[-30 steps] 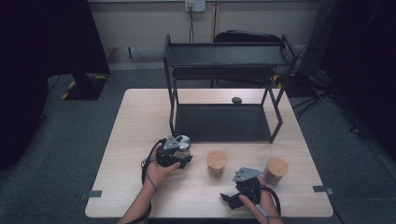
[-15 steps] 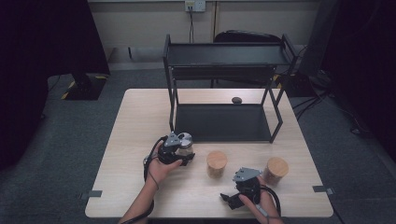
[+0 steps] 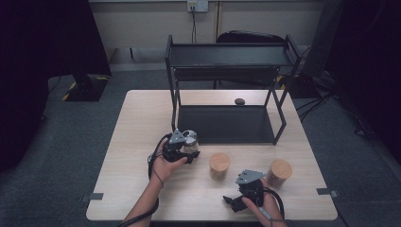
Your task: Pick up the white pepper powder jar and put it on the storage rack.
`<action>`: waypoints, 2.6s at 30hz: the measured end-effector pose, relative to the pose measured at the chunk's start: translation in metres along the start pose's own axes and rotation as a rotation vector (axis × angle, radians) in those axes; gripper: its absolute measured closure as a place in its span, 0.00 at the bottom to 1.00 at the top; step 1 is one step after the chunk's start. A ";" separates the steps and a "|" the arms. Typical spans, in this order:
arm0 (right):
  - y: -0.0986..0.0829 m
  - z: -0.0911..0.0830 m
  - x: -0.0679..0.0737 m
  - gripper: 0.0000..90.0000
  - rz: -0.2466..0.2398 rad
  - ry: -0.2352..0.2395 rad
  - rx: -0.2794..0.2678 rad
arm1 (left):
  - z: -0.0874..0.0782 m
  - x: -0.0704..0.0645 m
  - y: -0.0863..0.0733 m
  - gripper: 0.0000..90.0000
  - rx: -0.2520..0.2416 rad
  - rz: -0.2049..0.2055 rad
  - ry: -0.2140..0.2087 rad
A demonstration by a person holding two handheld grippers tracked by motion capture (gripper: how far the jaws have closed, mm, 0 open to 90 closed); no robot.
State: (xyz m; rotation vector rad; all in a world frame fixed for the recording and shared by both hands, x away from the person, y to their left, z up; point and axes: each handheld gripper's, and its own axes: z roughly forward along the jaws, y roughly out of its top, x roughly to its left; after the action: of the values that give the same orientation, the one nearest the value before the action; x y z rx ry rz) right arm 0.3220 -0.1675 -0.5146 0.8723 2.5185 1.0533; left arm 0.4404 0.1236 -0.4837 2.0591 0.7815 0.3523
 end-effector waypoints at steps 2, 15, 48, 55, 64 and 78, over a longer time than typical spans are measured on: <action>0.000 0.000 0.000 0.00 0.001 0.000 0.000 | 0.001 0.000 0.001 0.34 0.001 0.001 0.000; 0.000 0.000 0.000 0.00 0.000 0.000 0.000 | 0.008 0.001 0.014 0.34 0.002 0.002 0.012; 0.000 0.000 0.000 0.00 0.000 0.000 0.000 | 0.027 0.009 0.040 0.34 -0.014 -0.019 0.060; 0.000 0.000 0.000 0.00 0.000 0.000 0.000 | 0.031 0.012 0.045 0.34 -0.012 -0.018 0.084; 0.000 0.000 0.000 0.00 0.000 0.000 0.000 | 0.042 0.013 0.048 0.34 -0.014 -0.039 0.099; 0.000 0.000 0.000 0.00 0.001 0.001 0.000 | 0.055 0.018 0.054 0.34 -0.001 -0.050 0.143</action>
State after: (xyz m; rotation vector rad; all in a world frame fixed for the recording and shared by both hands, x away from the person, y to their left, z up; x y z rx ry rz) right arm 0.3222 -0.1672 -0.5145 0.8728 2.5197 1.0541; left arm 0.5031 0.0775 -0.4719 2.0258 0.9167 0.4752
